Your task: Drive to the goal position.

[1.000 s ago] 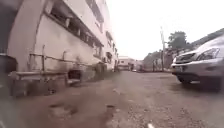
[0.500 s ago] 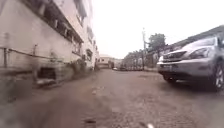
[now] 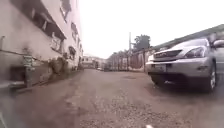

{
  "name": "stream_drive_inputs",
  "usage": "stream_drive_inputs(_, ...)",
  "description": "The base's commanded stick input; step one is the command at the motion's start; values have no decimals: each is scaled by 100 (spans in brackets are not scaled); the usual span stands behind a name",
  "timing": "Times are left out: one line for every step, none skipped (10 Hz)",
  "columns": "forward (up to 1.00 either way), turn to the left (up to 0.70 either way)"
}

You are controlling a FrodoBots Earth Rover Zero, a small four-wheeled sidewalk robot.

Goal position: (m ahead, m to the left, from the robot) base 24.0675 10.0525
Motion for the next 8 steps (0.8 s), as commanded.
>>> stream_drive_inputs(100, -1)
stream_drive_inputs(100, -1)
stream_drive_inputs(100, -1)
stream_drive_inputs(100, -1)
stream_drive_inputs(100, -1)
stream_drive_inputs(100, -1)
stream_drive_inputs(100, -1)
stream_drive_inputs(100, -1)
